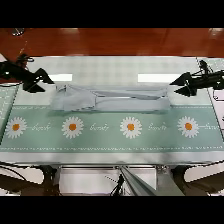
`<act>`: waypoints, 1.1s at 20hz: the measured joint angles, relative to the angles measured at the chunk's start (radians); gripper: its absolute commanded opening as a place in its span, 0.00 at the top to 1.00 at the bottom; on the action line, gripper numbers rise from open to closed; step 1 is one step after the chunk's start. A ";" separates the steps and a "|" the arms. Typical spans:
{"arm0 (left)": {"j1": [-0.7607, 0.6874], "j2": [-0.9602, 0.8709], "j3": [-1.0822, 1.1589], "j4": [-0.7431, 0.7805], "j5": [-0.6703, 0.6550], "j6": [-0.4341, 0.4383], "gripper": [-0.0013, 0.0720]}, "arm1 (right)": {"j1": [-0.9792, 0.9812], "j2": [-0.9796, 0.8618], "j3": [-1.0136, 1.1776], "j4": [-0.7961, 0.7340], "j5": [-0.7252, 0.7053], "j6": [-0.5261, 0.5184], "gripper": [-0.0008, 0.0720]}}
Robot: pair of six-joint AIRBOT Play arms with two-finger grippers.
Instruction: Fold the shirts.
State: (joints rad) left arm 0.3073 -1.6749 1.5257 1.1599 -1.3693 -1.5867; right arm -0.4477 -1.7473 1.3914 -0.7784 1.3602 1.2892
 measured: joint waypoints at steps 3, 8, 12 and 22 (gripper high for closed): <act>0.059 0.157 -0.122 0.116 0.054 -0.030 0.03 | -0.039 0.003 -0.042 -0.045 0.042 -0.005 0.12; 0.037 0.486 -0.549 -0.110 0.275 0.072 0.03 | -0.001 0.000 -0.151 -0.061 -0.026 -0.013 0.13; -0.092 0.615 -0.781 -0.344 0.374 0.196 0.03 | 0.096 -0.002 -0.178 -0.029 -0.115 -0.014 0.79; -0.419 0.588 -0.859 -0.513 0.462 0.267 0.96 | 0.145 0.262 -0.217 -0.159 -0.072 0.008 0.96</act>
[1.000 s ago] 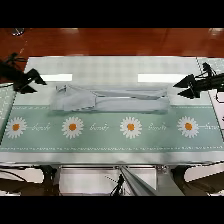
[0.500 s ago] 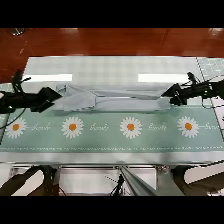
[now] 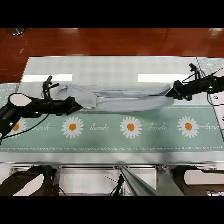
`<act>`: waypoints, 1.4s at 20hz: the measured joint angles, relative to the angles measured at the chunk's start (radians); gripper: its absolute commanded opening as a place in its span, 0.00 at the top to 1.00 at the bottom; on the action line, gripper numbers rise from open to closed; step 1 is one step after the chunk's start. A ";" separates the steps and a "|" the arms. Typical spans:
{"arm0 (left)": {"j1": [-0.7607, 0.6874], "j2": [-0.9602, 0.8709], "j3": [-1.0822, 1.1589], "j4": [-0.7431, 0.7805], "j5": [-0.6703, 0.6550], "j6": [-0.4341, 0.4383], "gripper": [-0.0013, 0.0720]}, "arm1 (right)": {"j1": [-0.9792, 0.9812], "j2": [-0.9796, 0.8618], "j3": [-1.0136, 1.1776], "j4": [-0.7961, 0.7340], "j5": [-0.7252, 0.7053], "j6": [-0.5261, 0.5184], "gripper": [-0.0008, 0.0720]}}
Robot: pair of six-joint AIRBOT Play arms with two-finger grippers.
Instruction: Fold the shirts.
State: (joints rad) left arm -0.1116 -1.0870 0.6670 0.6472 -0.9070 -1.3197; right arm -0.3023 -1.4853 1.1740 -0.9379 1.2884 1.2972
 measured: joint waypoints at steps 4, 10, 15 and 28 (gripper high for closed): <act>-0.203 -0.124 0.089 0.006 0.080 -0.001 0.96 | -0.005 0.288 -0.087 -0.079 0.059 0.001 0.96; -0.449 -0.487 0.489 0.074 0.068 -0.102 0.96 | -0.005 0.664 -0.200 -0.026 0.123 0.040 0.96; -0.628 -0.734 0.814 0.175 -0.020 -0.241 0.96 | -0.004 0.806 -0.223 0.013 0.154 0.077 0.96; -0.459 -0.723 0.986 0.224 -0.230 -0.332 0.95 | 0.065 0.826 -0.226 0.109 0.128 0.107 0.96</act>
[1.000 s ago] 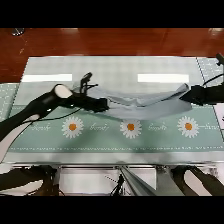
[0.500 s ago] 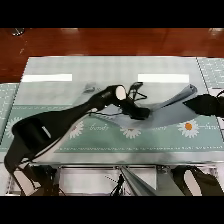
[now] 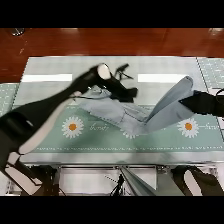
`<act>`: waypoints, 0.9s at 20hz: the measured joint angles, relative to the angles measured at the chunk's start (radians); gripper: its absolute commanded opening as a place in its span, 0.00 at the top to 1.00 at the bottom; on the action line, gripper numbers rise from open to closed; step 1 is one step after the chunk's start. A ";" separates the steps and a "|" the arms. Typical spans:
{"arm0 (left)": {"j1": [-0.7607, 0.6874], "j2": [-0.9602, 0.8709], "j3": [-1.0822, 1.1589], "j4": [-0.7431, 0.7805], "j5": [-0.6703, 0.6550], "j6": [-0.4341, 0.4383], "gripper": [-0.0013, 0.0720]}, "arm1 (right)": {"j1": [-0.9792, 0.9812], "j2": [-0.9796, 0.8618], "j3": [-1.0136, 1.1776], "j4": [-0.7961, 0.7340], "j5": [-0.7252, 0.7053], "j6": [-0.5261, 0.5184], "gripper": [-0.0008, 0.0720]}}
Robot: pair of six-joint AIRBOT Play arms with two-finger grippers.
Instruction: Fold the shirts.
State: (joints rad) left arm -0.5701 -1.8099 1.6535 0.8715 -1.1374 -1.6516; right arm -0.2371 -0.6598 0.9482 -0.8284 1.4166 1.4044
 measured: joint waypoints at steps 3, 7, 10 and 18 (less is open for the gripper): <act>0.187 0.165 -0.024 0.109 -0.090 -0.002 0.95 | 0.156 -0.084 0.025 0.025 -0.073 0.012 0.96; 0.388 0.507 -0.201 0.220 -0.098 0.015 0.95 | 0.405 -0.314 0.150 0.037 -0.199 0.026 0.96; 0.465 0.830 -0.448 0.243 -0.074 0.035 0.95 | 0.560 -0.555 0.304 0.040 -0.275 0.025 0.96; 0.497 1.450 -1.115 0.101 -0.055 -0.024 0.95 | 0.744 -1.074 0.654 0.126 -0.398 0.029 0.96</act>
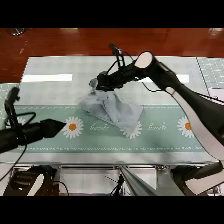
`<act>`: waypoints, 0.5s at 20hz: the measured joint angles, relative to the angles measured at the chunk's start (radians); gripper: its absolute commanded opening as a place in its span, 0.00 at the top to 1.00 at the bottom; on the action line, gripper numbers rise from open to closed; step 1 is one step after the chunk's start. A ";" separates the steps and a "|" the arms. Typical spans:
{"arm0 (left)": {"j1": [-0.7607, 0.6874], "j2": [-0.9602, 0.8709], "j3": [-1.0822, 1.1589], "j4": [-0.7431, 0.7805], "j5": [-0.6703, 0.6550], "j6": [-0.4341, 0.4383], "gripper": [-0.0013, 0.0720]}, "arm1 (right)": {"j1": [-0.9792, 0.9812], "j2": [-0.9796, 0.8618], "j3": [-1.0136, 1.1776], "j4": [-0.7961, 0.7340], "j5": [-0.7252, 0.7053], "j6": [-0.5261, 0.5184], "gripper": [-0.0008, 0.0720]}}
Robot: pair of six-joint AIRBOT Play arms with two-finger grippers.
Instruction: Fold the shirts.
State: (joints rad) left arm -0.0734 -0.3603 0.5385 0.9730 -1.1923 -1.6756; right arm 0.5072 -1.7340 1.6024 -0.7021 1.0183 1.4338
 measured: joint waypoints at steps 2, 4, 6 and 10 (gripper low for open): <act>0.001 0.051 -0.080 -0.019 0.007 -0.021 0.95 | 0.015 -0.068 0.046 0.034 -0.016 0.008 0.29; 0.002 0.075 -0.129 -0.025 0.023 -0.033 0.95 | 0.021 -0.110 0.072 0.068 -0.016 0.012 0.12; 0.003 0.082 -0.154 -0.033 0.060 -0.039 0.95 | 0.011 -0.121 0.085 0.089 0.019 -0.001 0.12; 0.003 0.071 -0.174 -0.038 0.175 -0.045 0.95 | -0.118 -0.042 0.096 0.087 0.209 -0.024 0.12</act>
State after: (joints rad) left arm -0.0708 -0.2897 0.3641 0.9352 -1.0168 -1.7203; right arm 0.3893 -1.7763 1.6981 -0.6147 1.2274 1.4094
